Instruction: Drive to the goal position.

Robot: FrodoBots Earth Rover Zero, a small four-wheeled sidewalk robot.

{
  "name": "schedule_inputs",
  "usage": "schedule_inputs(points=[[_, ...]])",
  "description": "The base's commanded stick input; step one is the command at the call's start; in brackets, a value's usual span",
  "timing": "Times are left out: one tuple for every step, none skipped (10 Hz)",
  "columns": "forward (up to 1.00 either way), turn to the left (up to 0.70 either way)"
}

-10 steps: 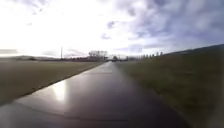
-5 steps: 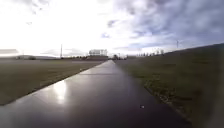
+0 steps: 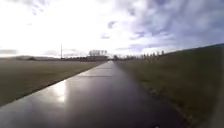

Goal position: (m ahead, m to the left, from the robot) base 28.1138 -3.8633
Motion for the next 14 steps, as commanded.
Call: schedule_inputs(points=[[1.00,0.00],[1.00,0.00],[1.00,0.00],[1.00,-0.12],[1.00,-0.39],[1.00,-0.29],[1.00,-0.15],[1.00,0.00],[1.00,0.00],[1.00,0.00],[1.00,0.00],[1.00,0.00],[1.00,0.00],[1.00,0.00]])
